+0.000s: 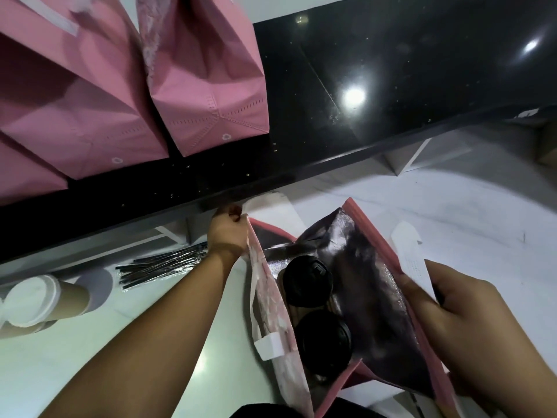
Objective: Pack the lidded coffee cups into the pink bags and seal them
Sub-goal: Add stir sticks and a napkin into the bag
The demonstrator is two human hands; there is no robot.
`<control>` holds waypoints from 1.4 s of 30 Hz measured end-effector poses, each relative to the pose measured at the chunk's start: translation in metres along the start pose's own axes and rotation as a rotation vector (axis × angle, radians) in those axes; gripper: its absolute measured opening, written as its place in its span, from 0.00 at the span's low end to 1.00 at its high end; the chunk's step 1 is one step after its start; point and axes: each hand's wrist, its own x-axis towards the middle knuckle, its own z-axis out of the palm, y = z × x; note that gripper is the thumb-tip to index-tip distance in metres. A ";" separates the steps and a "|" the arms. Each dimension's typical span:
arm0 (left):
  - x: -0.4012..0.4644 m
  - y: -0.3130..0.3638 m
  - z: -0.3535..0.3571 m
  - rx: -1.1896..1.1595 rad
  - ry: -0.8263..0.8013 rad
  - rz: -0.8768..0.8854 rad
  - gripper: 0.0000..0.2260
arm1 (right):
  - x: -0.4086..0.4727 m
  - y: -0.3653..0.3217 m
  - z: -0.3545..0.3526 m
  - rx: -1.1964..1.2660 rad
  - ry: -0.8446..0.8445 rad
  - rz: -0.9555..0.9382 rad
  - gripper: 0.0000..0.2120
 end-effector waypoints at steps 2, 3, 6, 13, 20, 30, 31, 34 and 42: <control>-0.006 -0.009 -0.008 -0.048 -0.041 0.031 0.05 | -0.002 0.001 0.001 -0.009 0.007 -0.016 0.25; -0.011 -0.017 -0.012 -0.021 -0.032 0.060 0.06 | -0.002 0.001 0.002 -0.012 0.013 -0.024 0.24; -0.033 -0.034 -0.028 0.061 0.051 0.167 0.05 | -0.004 0.002 0.003 -0.022 0.019 -0.045 0.25; -0.077 -0.037 -0.064 0.116 0.164 0.257 0.06 | -0.006 0.001 0.002 0.006 -0.033 -0.103 0.30; -0.122 -0.004 -0.107 0.086 0.292 0.431 0.04 | -0.005 0.006 0.000 -0.011 -0.062 -0.128 0.39; -0.205 0.107 -0.129 -0.321 0.022 0.528 0.08 | -0.001 0.009 -0.001 -0.038 -0.066 -0.159 0.29; -0.210 0.113 -0.122 -0.307 -0.076 0.469 0.09 | -0.001 0.009 -0.001 -0.032 -0.070 -0.158 0.28; -0.217 0.121 -0.094 0.030 -0.302 0.286 0.14 | 0.001 0.011 -0.001 -0.047 -0.077 -0.152 0.22; -0.197 0.122 -0.032 0.603 -0.370 0.232 0.18 | 0.001 0.014 0.004 -0.060 -0.055 -0.186 0.21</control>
